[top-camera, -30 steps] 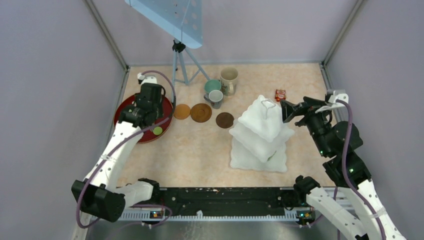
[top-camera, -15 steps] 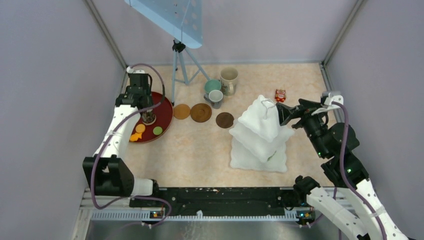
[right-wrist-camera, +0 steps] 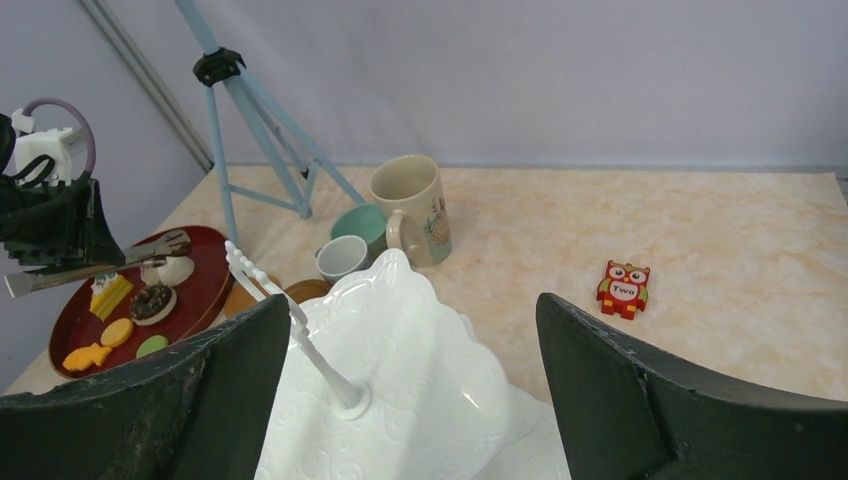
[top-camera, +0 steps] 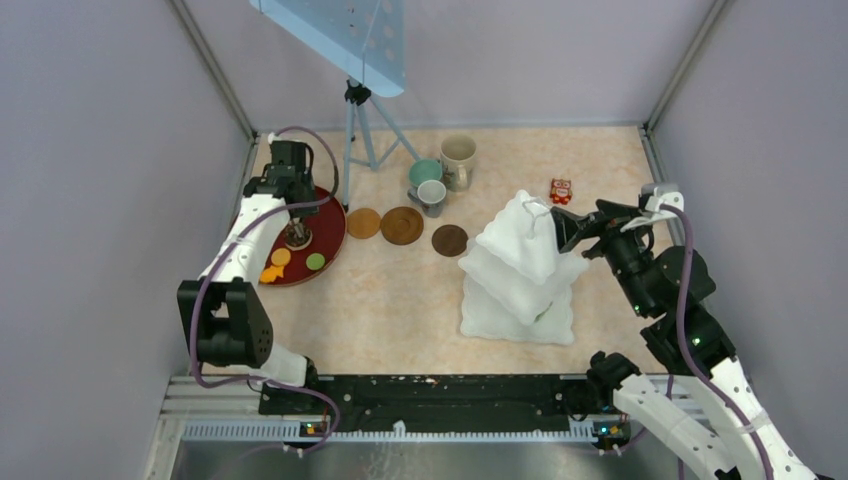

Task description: Serve the afternoon tea

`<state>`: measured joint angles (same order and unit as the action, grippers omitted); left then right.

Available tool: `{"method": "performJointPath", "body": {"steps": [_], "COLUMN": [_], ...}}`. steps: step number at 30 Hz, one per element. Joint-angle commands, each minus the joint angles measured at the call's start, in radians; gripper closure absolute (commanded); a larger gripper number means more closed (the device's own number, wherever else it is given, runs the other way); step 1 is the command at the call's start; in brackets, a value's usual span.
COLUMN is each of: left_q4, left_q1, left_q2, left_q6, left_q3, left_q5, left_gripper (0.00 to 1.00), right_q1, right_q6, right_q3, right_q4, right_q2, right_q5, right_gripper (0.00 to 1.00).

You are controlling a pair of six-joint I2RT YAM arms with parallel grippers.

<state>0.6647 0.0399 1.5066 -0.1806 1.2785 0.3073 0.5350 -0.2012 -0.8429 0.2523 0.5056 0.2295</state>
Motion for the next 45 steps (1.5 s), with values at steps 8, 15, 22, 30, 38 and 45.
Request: {"method": "performJointPath", "body": {"steps": [8,15,22,30,38,45], "left_q4": [-0.037,-0.045,-0.046,-0.044,-0.023,-0.002], "left_q1": [-0.005,-0.006,-0.006,-0.006,-0.006,-0.005], "left_q2": [-0.009,-0.009,0.008,0.010,-0.014,-0.024], "left_q6": [-0.016,-0.020,-0.028,-0.037,-0.046,-0.057], "left_q3": [0.008,-0.026,-0.033,-0.043,-0.062,-0.067], "left_q5": [0.055,0.051,0.067,0.049,0.046,0.042], "left_gripper": [0.48,0.47,0.47,0.49,0.47,0.46], "right_q1": [0.013,0.013,0.013,0.013,0.014,0.013], "right_q6": [0.007,0.006,0.006,0.004,0.002,-0.003], "right_q3": [0.003,0.004,0.004,0.011,0.018,0.019], "right_q4": [-0.047,-0.047,-0.047,-0.052,-0.056,-0.059], "right_q2": [-0.001,0.000,-0.002,-0.004,-0.009,-0.012], "right_q5": [0.009,0.009,0.010,0.007,0.004,0.004], "right_gripper": [0.09,0.09,0.09,0.09,0.09,0.09]}}
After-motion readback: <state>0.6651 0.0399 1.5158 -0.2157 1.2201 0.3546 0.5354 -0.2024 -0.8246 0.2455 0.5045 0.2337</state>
